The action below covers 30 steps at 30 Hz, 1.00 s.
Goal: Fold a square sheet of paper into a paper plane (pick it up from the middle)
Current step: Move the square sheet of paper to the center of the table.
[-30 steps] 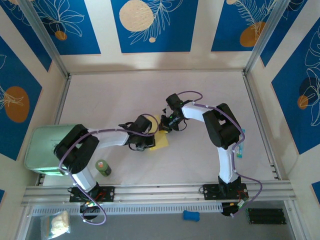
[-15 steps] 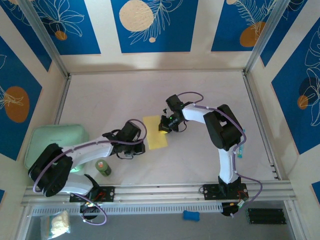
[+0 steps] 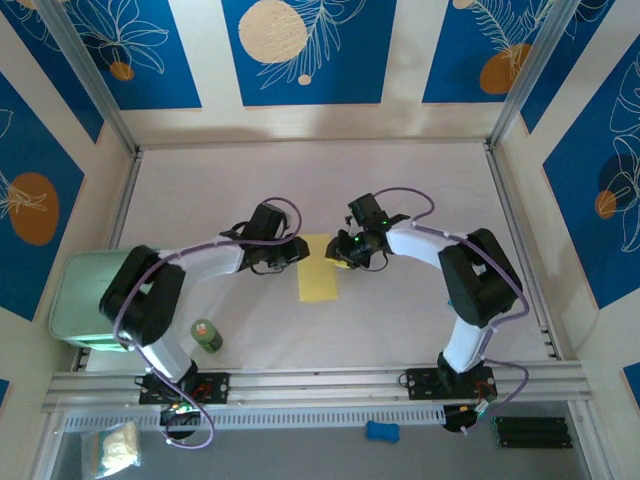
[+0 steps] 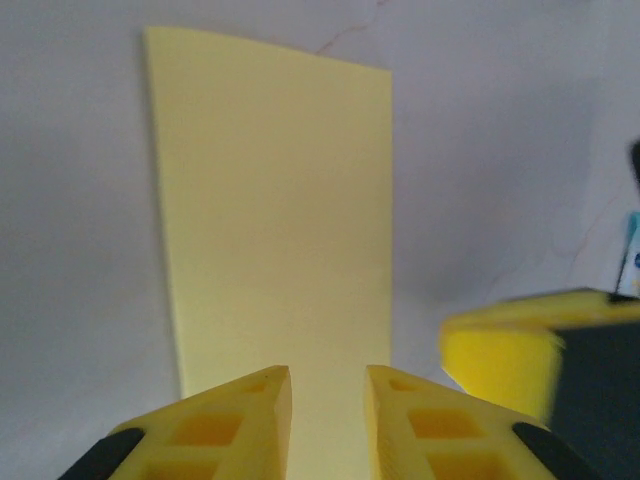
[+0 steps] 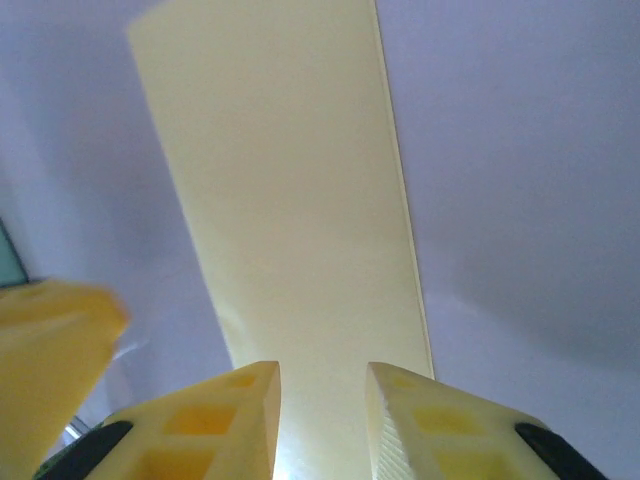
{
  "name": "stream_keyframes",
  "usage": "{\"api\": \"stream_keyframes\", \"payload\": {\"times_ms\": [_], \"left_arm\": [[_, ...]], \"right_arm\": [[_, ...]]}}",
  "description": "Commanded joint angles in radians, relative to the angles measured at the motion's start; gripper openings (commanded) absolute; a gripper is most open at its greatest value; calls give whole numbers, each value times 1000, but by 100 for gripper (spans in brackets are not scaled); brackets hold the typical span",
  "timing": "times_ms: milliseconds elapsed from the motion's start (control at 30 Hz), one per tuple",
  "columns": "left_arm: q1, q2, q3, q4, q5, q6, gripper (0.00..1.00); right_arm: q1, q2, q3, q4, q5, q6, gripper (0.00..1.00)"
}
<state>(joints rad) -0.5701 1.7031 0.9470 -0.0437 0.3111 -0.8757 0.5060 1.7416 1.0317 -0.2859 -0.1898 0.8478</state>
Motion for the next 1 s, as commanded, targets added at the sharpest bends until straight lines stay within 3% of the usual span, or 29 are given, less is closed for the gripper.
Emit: {"api": "stream_keyframes", "payload": {"times_ms": [0,167,467,633,967], "left_arm": [[12,74,47,79,101,-37,26],[16,161,90,72,134,-42,26],[77,269,125,24,85,0,26],[102,329,210,47,138,23,26],[102,163,178,25,191,51,37]], "right_arm": [[-34,-55,-39,9,26,46,31],[-76,-86,-68,-15,35,44,35],[-87,-67,-54,-51,38,43,36],[-90,-73,-35,-86,32,68,38],[-89,-110,-77,-6,4,116,47]]}}
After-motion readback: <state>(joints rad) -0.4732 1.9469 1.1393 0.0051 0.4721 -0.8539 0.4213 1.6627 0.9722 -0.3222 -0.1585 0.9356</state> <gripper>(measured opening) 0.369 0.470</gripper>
